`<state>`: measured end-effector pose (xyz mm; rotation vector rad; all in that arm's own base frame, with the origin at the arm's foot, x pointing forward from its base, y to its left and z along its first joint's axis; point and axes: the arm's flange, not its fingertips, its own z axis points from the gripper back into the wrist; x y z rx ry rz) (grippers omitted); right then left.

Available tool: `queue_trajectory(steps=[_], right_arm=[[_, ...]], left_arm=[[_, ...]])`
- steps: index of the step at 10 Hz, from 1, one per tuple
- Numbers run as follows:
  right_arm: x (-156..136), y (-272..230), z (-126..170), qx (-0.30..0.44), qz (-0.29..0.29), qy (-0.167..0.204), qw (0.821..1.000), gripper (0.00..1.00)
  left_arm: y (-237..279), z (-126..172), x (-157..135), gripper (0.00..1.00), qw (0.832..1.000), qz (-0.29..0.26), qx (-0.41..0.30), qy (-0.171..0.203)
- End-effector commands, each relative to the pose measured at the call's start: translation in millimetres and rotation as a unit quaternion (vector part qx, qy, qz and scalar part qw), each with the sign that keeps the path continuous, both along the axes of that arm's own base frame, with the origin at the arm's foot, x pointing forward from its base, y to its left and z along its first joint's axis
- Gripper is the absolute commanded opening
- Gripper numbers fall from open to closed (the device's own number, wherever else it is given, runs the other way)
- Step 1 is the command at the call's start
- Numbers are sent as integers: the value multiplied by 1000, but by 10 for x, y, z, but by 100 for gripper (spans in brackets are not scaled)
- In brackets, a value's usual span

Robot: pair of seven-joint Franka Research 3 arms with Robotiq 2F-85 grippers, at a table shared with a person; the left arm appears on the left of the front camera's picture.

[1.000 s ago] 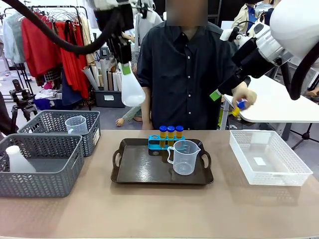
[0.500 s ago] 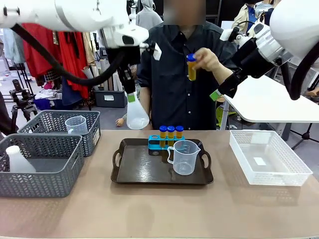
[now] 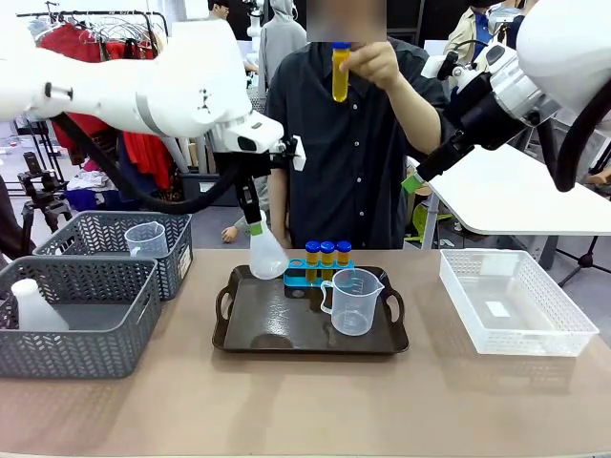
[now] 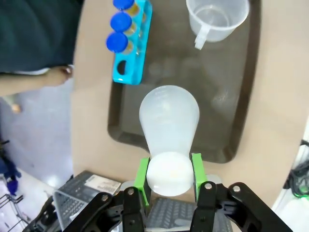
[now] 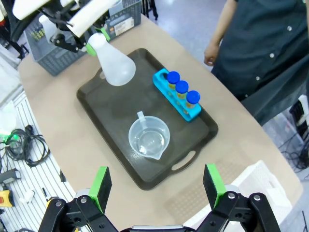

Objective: Prepare the laboratory tools.
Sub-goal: Pick up one Small flask and place it on the Handle tray.

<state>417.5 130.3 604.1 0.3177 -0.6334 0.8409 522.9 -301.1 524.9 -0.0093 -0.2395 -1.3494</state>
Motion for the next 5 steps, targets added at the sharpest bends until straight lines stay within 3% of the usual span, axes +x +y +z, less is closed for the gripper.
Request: queue_trajectory(steps=[1,5], right_arm=[[0,-6,-5,7,3,0,1000,100],[0,-6,-5,7,3,0,1000,100]], left_arm=[[22,-131,96,0,1000,-16,-8,13],[-161,-455,215,0,998,-26,5,51]])
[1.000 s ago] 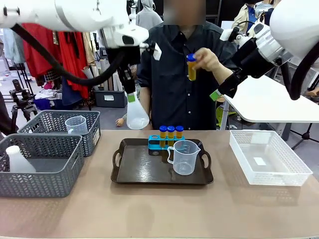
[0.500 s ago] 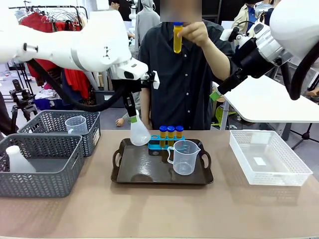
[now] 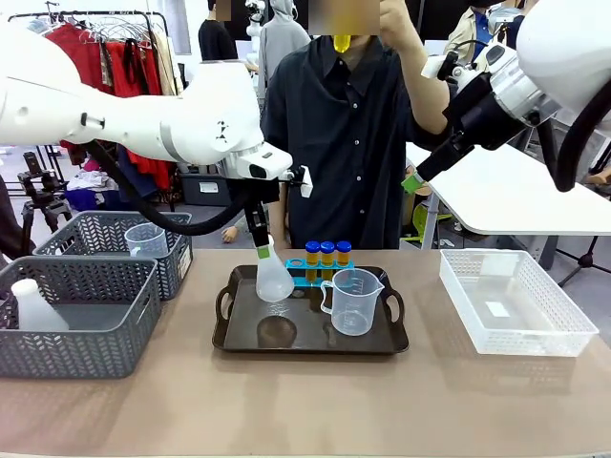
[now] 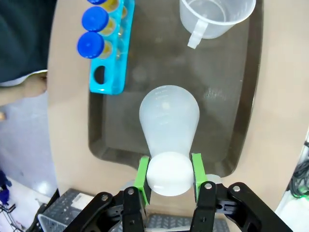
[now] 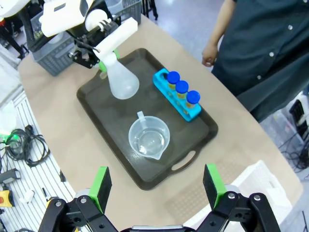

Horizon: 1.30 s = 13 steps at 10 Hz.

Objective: Prepare the laboratory tools.
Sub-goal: Pick up one Small flask and place it on the Handle tray.

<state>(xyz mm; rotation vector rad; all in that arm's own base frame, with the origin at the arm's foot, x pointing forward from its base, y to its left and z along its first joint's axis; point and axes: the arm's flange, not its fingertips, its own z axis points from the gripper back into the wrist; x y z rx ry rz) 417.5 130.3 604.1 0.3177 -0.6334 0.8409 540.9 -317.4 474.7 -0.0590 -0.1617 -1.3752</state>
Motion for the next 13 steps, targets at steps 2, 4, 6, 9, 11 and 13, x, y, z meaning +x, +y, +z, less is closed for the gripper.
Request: queue_trajectory(steps=[2,4,6,9,11,13], right_arm=[[0,-6,-5,7,3,0,1000,100],[0,-6,-5,7,3,0,1000,100],[0,-6,-5,7,3,0,1000,100],[0,-6,-5,7,3,0,1000,100],[0,-6,-5,7,3,0,1000,100],[0,-6,-5,7,3,0,1000,100]], left_arm=[[-44,-91,37,0,1000,-17,3,25],[-87,-183,11,0,999,-21,7,38],[-116,-244,-2,0,999,-23,10,46],[-125,-374,23,0,998,-22,11,57],[-124,-423,48,0,998,-20,10,59],[-112,-479,77,12,998,-17,14,54]])
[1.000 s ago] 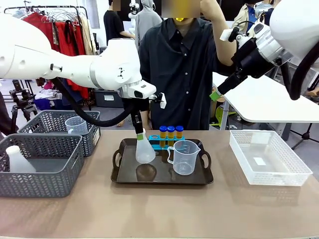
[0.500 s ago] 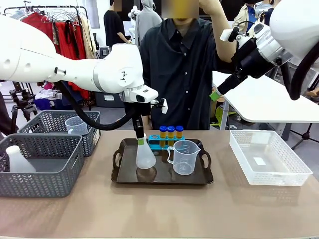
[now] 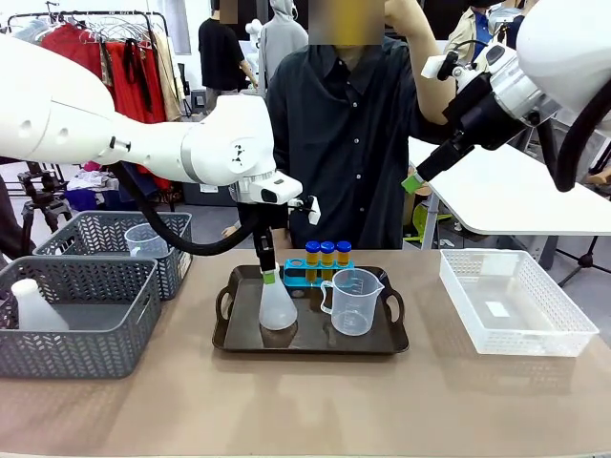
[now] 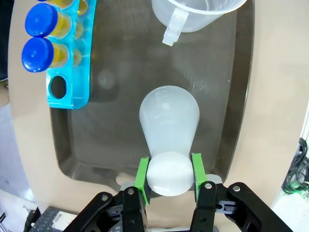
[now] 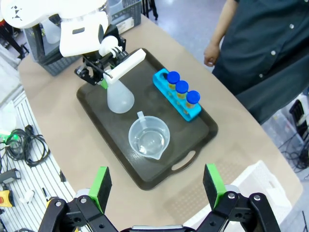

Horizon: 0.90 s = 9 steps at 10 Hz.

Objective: Prepare the laboratory tools.
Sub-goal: Pick up one Small flask and place it on the Handle tray.

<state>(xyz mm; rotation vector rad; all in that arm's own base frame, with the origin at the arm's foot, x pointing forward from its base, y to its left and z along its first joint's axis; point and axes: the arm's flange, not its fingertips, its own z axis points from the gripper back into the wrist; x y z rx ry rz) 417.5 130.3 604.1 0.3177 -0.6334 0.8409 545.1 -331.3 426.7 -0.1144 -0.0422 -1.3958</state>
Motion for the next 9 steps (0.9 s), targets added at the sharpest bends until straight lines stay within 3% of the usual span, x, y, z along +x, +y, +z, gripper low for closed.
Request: queue_trajectory(steps=[1,4,5,9], right_arm=[[0,-6,-5,7,3,0,1000,100],[0,-6,-5,7,3,0,1000,100],[0,-6,-5,7,3,0,1000,100],[0,-6,-5,7,3,0,1000,100]], left_arm=[[20,-8,43,31,1000,-2,-3,-3],[9,16,38,90,1000,0,-6,-4],[22,31,28,100,1000,-2,-7,-4],[62,156,-10,100,1000,7,-18,-9]])
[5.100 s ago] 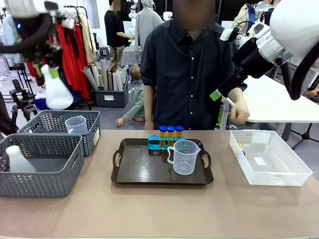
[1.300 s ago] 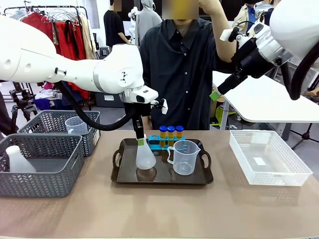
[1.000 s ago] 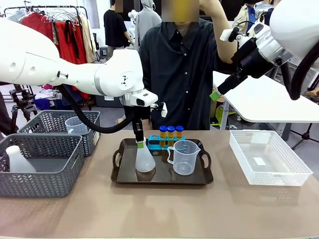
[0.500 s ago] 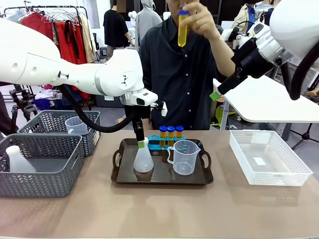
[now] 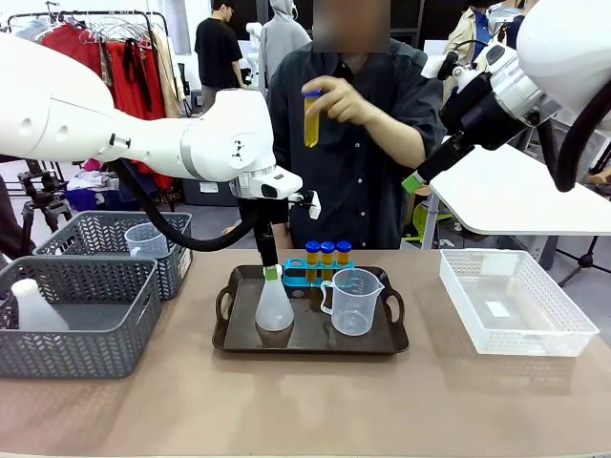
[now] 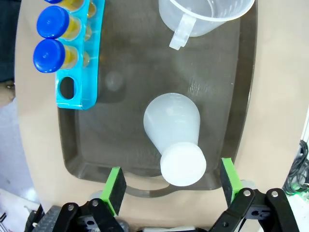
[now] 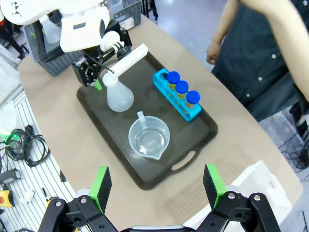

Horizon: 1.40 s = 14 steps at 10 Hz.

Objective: Prepare the laboratory tools.
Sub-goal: Pick up one Small flask and place it on the Handle tray.

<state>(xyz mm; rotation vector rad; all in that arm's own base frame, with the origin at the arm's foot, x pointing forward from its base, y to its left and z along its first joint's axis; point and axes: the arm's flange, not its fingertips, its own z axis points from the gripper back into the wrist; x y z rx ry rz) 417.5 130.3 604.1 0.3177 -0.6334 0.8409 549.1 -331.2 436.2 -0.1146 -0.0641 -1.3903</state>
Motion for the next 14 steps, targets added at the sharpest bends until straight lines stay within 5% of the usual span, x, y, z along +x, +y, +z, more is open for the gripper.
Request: queue_trajectory(steps=[1,7,14], right_arm=[[0,-6,-5,7,3,0,1000,100],[0,-6,-5,7,3,0,1000,100],[0,-6,-5,7,3,0,1000,100]], left_arm=[[92,96,-66,100,1000,4,-13,-3],[444,407,-210,100,998,23,-51,-14],[1227,1272,-501,100,992,17,-127,10]])
